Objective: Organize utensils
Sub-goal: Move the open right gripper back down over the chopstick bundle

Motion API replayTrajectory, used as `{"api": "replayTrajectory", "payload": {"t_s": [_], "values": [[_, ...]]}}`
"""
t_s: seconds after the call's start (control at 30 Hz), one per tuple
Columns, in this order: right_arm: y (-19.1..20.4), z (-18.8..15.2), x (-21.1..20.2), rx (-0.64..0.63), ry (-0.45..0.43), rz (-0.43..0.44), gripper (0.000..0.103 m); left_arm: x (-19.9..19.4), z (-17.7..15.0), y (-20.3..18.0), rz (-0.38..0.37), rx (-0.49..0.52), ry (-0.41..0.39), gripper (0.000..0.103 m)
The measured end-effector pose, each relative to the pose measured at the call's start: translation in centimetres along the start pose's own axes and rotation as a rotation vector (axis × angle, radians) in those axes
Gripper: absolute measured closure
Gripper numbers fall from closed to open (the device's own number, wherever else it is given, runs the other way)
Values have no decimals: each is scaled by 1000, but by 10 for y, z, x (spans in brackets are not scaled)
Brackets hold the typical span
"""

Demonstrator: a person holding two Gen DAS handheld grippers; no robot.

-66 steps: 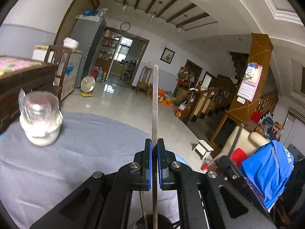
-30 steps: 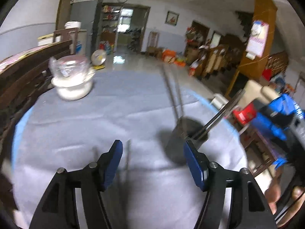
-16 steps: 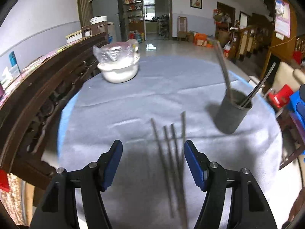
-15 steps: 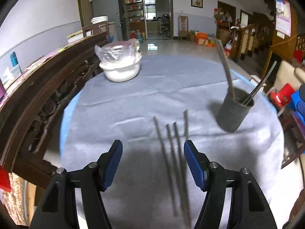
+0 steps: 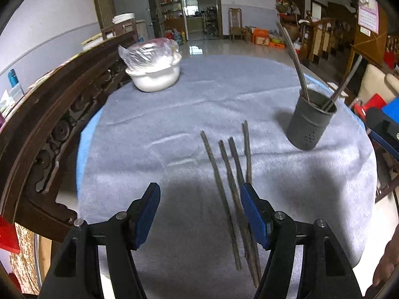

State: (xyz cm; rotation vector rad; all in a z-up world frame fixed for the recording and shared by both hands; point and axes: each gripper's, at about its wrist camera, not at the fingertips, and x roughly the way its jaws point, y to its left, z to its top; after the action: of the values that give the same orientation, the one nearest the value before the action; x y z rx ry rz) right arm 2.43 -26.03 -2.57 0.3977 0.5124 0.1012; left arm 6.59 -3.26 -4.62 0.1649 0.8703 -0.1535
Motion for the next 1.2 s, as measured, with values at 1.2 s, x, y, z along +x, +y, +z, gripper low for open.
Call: {"api": "replayTrajectory", "payload": {"t_s": [1.2], "values": [[-19,-29,86,38,231,-52,31,53,9,1,-26,10,101,35]]}}
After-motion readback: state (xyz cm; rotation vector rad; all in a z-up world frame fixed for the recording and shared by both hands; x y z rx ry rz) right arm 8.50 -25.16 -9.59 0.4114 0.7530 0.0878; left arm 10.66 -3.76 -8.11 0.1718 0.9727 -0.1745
